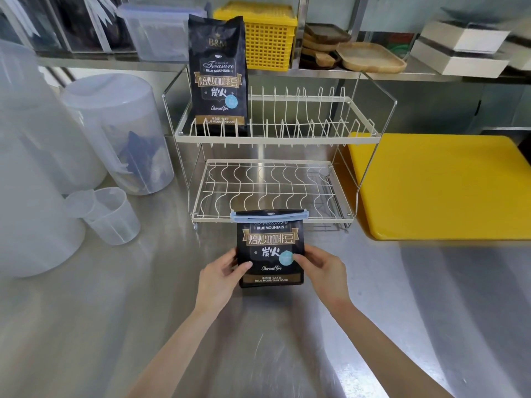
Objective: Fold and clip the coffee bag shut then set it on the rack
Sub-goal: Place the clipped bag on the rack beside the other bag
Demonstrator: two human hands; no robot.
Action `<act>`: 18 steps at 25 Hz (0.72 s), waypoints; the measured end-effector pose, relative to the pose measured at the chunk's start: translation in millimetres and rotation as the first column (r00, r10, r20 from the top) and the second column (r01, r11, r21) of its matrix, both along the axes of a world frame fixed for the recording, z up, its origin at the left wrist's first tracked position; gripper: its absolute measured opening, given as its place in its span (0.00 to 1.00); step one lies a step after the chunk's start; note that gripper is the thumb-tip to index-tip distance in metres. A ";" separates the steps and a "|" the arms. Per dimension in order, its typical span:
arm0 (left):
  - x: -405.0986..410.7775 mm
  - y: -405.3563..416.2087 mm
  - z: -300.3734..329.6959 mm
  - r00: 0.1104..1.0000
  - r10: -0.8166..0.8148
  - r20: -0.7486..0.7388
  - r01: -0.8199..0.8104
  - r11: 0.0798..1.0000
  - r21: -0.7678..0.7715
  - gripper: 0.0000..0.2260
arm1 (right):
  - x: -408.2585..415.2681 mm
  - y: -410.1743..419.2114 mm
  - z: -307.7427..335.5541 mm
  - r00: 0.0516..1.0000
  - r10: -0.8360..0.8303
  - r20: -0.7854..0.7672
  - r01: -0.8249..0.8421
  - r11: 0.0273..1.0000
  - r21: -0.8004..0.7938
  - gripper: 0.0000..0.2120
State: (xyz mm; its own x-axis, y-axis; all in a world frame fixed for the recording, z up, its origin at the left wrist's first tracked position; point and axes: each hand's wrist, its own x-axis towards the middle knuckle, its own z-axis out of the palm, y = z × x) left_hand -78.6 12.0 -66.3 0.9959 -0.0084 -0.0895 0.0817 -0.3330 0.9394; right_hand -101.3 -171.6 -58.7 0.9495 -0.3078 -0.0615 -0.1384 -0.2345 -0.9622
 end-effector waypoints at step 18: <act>57.8 -6.3 124.2 0.917 0.056 0.396 -0.031 0.997 -0.069 0.18 | 59.5 -20.0 133.1 0.920 0.081 0.383 -0.117 0.991 0.071 0.13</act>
